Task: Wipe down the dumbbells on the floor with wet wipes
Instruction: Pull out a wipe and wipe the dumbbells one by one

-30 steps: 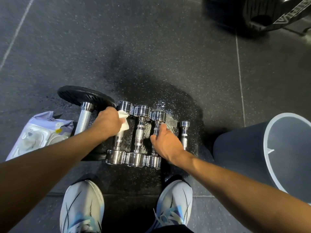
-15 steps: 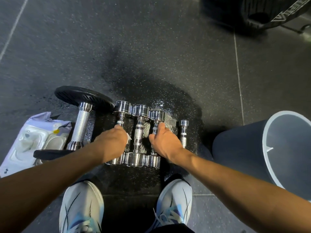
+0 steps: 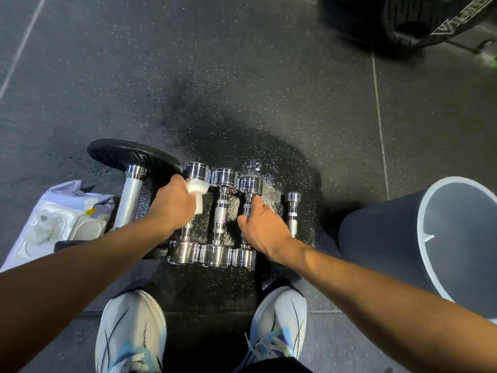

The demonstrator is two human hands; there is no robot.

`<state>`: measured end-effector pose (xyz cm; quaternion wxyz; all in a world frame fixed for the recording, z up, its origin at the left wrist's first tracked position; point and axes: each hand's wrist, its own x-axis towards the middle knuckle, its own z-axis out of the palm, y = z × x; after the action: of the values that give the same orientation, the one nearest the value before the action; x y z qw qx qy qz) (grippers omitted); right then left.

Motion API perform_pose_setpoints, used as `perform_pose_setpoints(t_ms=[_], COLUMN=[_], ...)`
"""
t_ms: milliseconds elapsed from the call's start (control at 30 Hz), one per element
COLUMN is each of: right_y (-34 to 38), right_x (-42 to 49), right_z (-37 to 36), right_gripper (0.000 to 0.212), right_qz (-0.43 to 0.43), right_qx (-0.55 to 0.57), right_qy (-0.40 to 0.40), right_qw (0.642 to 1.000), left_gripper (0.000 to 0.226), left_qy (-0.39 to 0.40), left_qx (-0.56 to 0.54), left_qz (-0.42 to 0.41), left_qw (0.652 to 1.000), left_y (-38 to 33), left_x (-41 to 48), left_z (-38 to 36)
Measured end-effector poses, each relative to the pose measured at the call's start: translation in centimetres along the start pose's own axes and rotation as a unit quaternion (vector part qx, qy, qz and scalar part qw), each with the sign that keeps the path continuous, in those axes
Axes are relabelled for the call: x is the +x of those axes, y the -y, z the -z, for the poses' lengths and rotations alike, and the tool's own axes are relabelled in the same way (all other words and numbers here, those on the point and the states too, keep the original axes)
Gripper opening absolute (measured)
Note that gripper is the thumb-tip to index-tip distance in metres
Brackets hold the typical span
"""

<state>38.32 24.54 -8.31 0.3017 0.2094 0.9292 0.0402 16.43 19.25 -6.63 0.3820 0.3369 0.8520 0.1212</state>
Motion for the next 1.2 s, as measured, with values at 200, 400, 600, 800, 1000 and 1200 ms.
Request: perform_pose_setpoints(t_ms=[200,400,600,800,1000,1200], right_y=[0.0,0.0,-0.1,0.0,-0.2,-0.4], right_x=[-0.1,-0.2,-0.4,-0.6,-0.5,-0.5], right_z=[0.3,0.7,1.0,2.1,2.1,2.4], right_gripper=[0.009,0.012,0.012,0.014,0.014,0.010], right_qz=[0.006,0.010,0.017,0.013,0.011,0.009], right_qx=[-0.022,-0.013,0.003,0.001,-0.010,-0.010], right_qy=[0.019,0.025,0.026,0.042,0.054,0.077], right_qw=[1.000,1.000,1.000,0.999,0.998,0.997], left_gripper=[0.007,0.012,0.037,0.040,0.015,0.036], left_qy=[0.099,0.074,-0.016,0.074,0.155,0.110], left_qx=[0.271,0.250,-0.063,0.143,0.314,0.144], left_qz=[-0.131,-0.125,0.039,-0.027,-0.097,-0.004], left_qw=[0.949,0.957,0.997,0.987,0.932,0.983], left_y=[-1.1,-0.5,-0.2,-1.2,-0.9,-0.5], left_x=[-2.3,-2.2,0.8,-0.6,-2.6,-0.2], left_z=[2.0,1.3,1.6,1.5,1.4,2.4])
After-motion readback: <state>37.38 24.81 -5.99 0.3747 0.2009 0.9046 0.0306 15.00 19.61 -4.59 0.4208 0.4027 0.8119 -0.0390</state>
